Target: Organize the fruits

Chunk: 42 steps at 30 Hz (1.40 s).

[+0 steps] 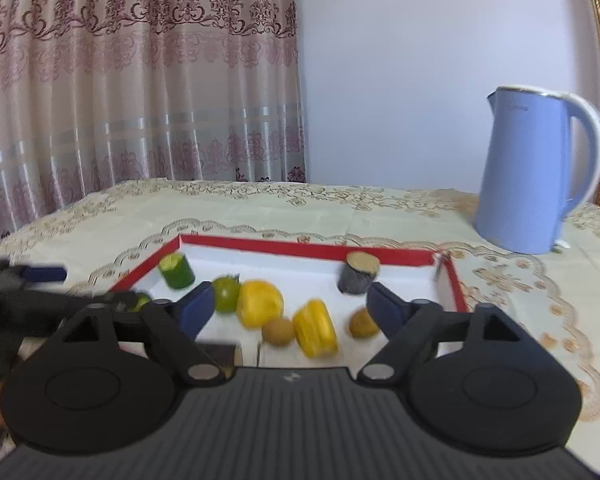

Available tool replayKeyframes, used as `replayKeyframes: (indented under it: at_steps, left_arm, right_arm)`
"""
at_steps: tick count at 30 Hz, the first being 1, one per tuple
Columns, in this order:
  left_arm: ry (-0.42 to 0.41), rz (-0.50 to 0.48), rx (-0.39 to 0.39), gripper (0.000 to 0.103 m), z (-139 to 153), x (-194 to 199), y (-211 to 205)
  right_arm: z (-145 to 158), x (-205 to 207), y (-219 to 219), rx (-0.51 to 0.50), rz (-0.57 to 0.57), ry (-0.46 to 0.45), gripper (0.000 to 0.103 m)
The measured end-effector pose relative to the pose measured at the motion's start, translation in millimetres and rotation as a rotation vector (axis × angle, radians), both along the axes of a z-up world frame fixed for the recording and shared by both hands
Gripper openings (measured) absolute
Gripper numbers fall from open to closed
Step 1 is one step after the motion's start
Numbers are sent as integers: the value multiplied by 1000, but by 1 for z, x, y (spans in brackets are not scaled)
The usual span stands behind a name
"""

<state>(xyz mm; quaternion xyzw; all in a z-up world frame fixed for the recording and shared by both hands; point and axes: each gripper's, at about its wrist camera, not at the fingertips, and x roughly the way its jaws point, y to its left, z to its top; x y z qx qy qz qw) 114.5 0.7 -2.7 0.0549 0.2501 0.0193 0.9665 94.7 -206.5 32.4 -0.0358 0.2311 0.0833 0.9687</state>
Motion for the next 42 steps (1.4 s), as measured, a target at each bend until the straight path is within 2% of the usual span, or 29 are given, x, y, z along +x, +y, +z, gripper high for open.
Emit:
replayKeyframes:
  at_steps: [6,13,20,22,42]
  left_arm:
    - [10,-47,-37,93,10,-16,-8]
    - [11,-87,-56,93,14,-37,-22]
    - [23,-120,-28,94,13,-48,-33]
    - [26,-124,-26,94,12,-49,-34]
    - [66,-159,-32,96,3,-47,-38]
  right_arm:
    - [-6,-42,-10,-32,-68,-19,103]
    - [-20,-48,-20,-58,-77,104,103]
    - [-40,-34,-29,-94,-128,232,103]
    - [-43,-31,-34,-70,-143,259,103]
    - [-49,-16,-31,-82,-167,277,103]
